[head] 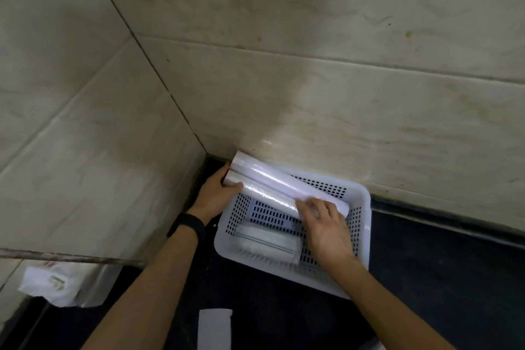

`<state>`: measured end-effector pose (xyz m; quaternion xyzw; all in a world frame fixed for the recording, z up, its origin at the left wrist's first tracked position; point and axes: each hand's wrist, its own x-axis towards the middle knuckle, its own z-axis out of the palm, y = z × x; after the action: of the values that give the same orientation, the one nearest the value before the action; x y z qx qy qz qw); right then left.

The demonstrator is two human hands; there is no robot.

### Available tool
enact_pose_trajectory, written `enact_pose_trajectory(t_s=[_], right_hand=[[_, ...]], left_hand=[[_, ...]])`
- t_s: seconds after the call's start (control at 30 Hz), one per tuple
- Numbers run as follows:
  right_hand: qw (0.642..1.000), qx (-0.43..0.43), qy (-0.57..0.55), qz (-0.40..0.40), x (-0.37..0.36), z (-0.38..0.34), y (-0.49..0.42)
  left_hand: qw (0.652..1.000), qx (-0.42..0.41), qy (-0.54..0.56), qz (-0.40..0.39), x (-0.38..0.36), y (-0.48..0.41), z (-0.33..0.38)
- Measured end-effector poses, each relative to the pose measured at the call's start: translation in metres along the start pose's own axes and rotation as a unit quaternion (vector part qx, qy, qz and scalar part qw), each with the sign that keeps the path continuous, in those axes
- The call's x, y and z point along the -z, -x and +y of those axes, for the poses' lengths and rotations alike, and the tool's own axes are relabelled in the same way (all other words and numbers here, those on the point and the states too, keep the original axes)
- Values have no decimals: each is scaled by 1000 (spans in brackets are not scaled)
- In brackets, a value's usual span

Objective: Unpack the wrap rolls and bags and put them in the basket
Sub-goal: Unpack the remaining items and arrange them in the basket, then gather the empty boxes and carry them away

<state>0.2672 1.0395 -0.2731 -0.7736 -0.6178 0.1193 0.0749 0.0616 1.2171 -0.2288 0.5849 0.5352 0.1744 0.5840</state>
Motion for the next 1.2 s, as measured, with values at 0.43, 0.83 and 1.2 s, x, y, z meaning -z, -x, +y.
enact_pose_trajectory(t_s=[0.43,0.83,1.2], right_hand=[[992,-95,-85,-25,28,18,34],[968,-213,-128,-24,18,30,249],[947,-290,6,-139,-9,15,313]], left_hand=[[982,-68,-150,89,-16,41,1],[939,70,-226,250,-69,246,-147],[937,180,-242,174,-88,322,-187]])
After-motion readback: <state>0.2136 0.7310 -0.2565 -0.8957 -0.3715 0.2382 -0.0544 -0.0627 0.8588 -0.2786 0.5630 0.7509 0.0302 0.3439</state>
